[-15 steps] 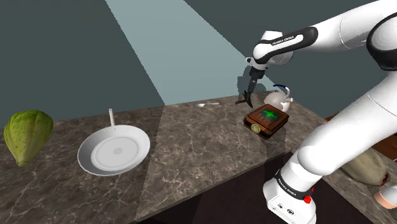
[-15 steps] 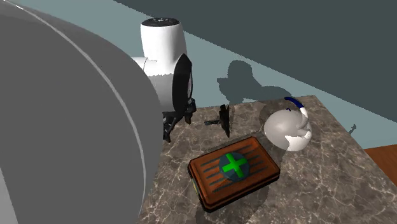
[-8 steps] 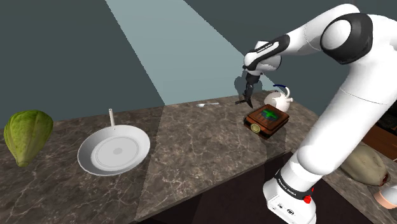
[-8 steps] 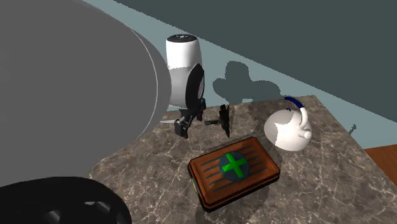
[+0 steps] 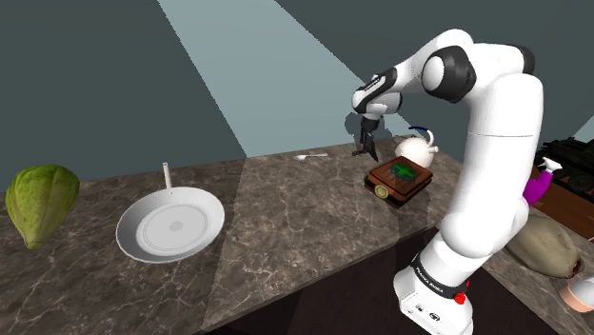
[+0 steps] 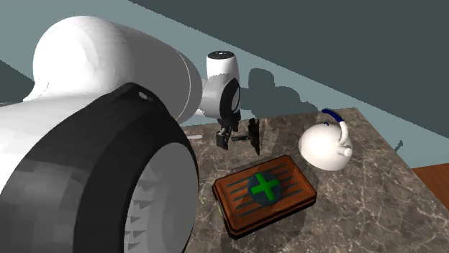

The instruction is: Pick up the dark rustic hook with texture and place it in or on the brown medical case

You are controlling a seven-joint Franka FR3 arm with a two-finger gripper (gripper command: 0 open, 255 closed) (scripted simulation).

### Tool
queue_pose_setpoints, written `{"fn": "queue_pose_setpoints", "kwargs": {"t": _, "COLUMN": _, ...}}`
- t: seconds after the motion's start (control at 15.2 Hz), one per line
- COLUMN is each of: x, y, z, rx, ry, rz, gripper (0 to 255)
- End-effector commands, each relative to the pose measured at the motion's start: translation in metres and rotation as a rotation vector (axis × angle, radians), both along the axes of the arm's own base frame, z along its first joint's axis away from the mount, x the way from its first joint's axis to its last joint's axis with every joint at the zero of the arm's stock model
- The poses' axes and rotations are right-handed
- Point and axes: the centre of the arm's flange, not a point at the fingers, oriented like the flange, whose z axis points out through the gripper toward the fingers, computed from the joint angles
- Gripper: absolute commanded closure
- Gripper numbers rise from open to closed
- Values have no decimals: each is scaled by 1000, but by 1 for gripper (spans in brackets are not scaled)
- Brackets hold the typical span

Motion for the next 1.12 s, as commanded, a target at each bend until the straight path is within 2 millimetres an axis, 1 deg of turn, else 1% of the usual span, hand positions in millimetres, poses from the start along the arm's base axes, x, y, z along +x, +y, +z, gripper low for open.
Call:
{"fn": "queue_pose_setpoints", "kwargs": {"t": 0.0, "x": 14, "y": -16, "z": -14, "rx": -8, "ry": 9, "rz": 37, "gripper": 0}}
{"fn": "queue_pose_setpoints", "kwargs": {"t": 0.26, "x": 44, "y": -44, "z": -46, "rx": -24, "ry": 28, "rz": 106, "gripper": 0}}
{"fn": "queue_pose_setpoints", "kwargs": {"t": 0.33, "x": 46, "y": -46, "z": -48, "rx": -25, "ry": 29, "rz": 110, "gripper": 0}}
{"fn": "queue_pose_setpoints", "kwargs": {"t": 0.73, "x": 44, "y": -49, "z": -80, "rx": -25, "ry": 29, "rz": 110, "gripper": 0}}
{"fn": "queue_pose_setpoints", "kwargs": {"t": 0.79, "x": 43, "y": -50, "z": -88, "rx": -25, "ry": 29, "rz": 110, "gripper": 0}}
{"fn": "queue_pose_setpoints", "kwargs": {"t": 1.06, "x": 43, "y": -50, "z": -88, "rx": -25, "ry": 29, "rz": 110, "gripper": 0}}
